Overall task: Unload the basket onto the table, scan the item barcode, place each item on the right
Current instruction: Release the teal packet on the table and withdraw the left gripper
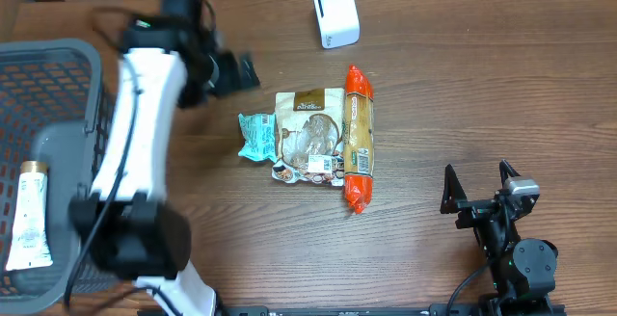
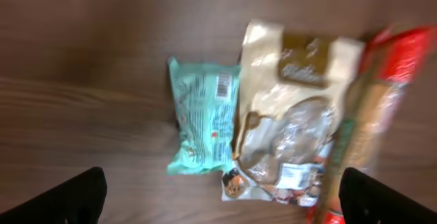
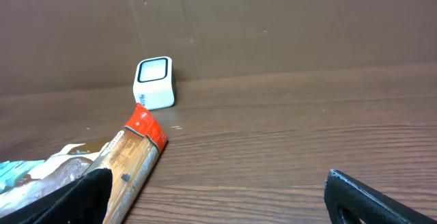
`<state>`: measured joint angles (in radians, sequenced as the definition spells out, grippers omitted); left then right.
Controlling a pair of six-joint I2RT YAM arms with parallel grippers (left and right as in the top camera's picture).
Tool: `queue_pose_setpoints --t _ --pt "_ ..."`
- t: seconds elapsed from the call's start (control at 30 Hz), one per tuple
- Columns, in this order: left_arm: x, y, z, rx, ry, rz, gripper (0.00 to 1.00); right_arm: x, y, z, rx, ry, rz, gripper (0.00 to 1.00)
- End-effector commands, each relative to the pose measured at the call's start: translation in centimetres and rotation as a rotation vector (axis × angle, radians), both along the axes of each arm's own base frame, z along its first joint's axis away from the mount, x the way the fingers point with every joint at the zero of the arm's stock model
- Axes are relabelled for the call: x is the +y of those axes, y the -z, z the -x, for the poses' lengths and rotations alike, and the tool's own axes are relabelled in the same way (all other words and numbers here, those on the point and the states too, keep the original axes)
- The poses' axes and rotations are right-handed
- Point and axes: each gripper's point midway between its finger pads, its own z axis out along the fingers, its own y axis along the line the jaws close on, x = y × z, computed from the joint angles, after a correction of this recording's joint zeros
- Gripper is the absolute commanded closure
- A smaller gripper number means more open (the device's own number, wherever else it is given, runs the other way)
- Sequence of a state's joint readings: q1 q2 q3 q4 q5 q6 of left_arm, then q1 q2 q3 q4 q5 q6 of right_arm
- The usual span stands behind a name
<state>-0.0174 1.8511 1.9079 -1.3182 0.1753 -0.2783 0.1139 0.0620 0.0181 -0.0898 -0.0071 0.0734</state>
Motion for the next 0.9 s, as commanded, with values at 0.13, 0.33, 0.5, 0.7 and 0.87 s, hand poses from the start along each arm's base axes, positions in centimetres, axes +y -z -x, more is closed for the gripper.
queue_pose_setpoints --t 0.13,0.33,0.5,0.7,0.87 --pt "6.5 -15.7 3.9 -0.359 -0.151 -0.077 0.0 0.0 0.3 0.0 0.003 0.002 0.008 0.0" --pt "16.2 -16.5 10.7 -0.29 -0.496 -0.165 0.01 0.0 0.3 0.0 0.003 0.002 0.008 0.0" --pt "23.9 -14.1 16.1 -0.148 -0.754 -0.267 0.02 0.0 0.3 0.0 0.003 0.002 0.008 0.0" --pt "27.5 -8.4 18.6 0.034 -0.835 -0.32 0.07 0.0 0.3 0.0 0.003 0.002 0.008 0.0" --pt "28.7 -5.3 17.9 0.069 -0.73 -0.378 0.1 0.0 0.3 0.0 0.003 0.002 0.008 0.0"
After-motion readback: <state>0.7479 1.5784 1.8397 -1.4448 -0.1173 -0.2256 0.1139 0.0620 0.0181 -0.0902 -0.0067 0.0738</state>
